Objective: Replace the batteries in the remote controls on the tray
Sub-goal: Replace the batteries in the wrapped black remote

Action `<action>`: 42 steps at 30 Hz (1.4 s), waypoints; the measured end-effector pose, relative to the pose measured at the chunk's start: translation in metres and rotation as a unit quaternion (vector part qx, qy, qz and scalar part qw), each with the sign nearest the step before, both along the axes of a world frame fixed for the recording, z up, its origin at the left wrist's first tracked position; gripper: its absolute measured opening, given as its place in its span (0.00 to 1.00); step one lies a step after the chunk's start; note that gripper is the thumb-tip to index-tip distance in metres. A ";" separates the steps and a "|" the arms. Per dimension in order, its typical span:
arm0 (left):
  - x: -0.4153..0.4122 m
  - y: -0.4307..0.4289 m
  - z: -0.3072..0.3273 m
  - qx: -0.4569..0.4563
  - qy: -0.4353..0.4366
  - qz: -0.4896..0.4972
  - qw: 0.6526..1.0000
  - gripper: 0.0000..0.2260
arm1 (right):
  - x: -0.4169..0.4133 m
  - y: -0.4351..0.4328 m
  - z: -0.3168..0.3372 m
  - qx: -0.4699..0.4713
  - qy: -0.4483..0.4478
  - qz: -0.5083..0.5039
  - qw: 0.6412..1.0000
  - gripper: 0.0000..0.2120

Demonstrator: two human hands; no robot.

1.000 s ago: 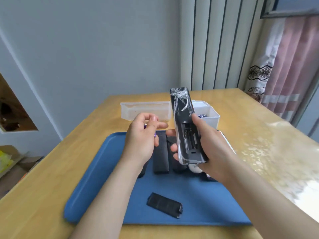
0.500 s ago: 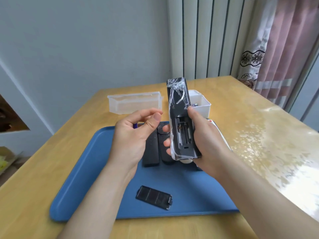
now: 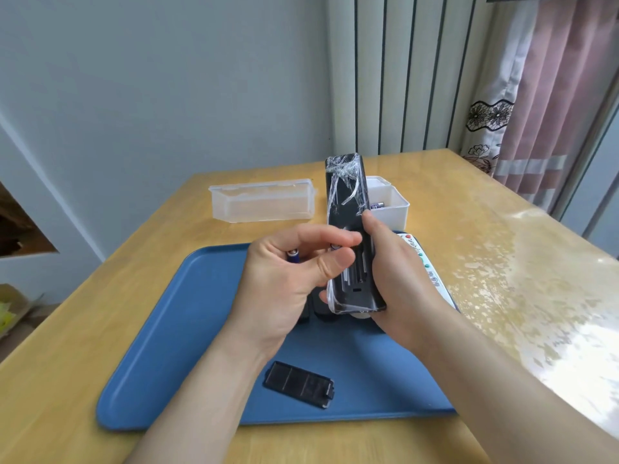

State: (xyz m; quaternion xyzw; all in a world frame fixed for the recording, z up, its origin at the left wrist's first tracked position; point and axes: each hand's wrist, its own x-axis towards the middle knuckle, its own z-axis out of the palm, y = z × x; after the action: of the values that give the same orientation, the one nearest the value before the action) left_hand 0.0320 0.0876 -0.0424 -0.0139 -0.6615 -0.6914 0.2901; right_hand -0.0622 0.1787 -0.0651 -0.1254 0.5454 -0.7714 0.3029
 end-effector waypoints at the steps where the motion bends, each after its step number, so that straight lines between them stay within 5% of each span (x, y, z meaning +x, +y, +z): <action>1: 0.000 -0.001 0.000 0.001 0.002 -0.011 1.000 0.06 | 0.001 0.000 0.001 -0.003 -0.004 0.000 1.000 0.19; 12: 0.000 -0.008 -0.001 -0.103 0.033 -0.008 0.994 0.09 | 0.004 -0.002 0.002 0.024 0.053 -0.028 0.998 0.20; 16: 0.000 -0.005 -0.002 -0.143 -0.039 -0.001 0.989 0.12 | 0.006 -0.007 0.002 0.023 0.054 -0.046 0.997 0.32; 23: 0.005 -0.016 0.002 -0.173 -0.096 0.021 0.980 0.06 | 0.007 -0.007 0.003 0.007 0.055 -0.063 0.996 0.34; 28: 0.004 -0.018 0.000 -0.248 -0.063 0.076 0.964 0.08 | 0.012 -0.005 0.007 0.008 0.081 -0.071 0.994 0.14; 33: 0.008 -0.018 0.004 -0.400 -0.056 0.125 0.906 0.13 | 0.013 -0.002 0.008 -0.005 0.088 -0.073 0.993 0.10; 42: 0.005 -0.020 -0.001 -0.480 -0.025 0.196 0.854 0.13 | 0.013 -0.007 0.003 -0.025 0.076 -0.087 0.993 0.13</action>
State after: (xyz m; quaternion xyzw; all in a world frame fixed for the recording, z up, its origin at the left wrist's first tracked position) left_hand 0.0373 0.0673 -0.0429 -0.0043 -0.9073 -0.2163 0.3605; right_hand -0.0493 0.1714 -0.0617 -0.1433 0.5566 -0.7962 0.1892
